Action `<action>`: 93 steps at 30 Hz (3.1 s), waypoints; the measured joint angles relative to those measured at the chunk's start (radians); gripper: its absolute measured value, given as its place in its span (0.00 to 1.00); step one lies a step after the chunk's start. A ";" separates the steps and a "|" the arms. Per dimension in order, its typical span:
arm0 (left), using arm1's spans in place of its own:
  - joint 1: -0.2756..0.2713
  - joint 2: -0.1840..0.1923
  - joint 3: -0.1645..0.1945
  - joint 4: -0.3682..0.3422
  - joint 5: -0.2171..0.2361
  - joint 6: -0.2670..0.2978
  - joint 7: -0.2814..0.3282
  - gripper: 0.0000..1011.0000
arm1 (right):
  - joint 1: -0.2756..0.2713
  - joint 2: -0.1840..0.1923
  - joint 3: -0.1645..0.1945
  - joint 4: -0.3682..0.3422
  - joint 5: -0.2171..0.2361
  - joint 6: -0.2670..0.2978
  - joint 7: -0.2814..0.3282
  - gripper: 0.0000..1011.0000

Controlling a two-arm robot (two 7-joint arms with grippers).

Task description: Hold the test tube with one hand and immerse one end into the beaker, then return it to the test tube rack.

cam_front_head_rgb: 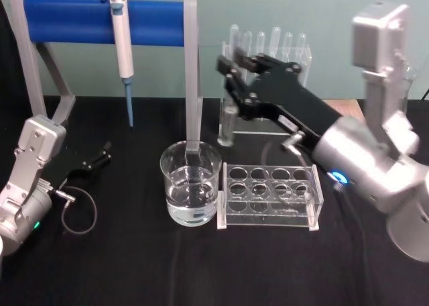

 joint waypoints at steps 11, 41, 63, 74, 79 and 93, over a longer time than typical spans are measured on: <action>0.000 0.000 0.000 0.000 0.000 0.000 0.000 0.99 | -0.138 0.065 0.082 -0.021 0.022 -0.046 -0.034 0.22; 0.000 0.000 0.000 0.000 0.000 0.000 0.000 0.99 | -0.141 0.042 0.059 0.131 -0.011 -0.131 -0.010 0.22; 0.000 0.000 0.000 0.000 0.000 0.000 0.000 0.99 | -0.120 0.031 0.034 0.226 -0.055 -0.131 0.011 0.22; 0.000 0.000 0.000 0.000 0.000 0.000 0.000 0.99 | -0.105 0.038 0.019 0.231 -0.088 -0.085 0.011 0.26; 0.000 0.000 0.000 0.000 0.000 0.000 0.000 0.99 | -0.126 0.040 0.028 0.205 -0.091 -0.069 0.002 0.42; 0.000 0.000 0.000 0.000 0.000 0.000 0.000 0.99 | -0.380 0.057 0.137 0.019 -0.097 -0.094 -0.095 0.87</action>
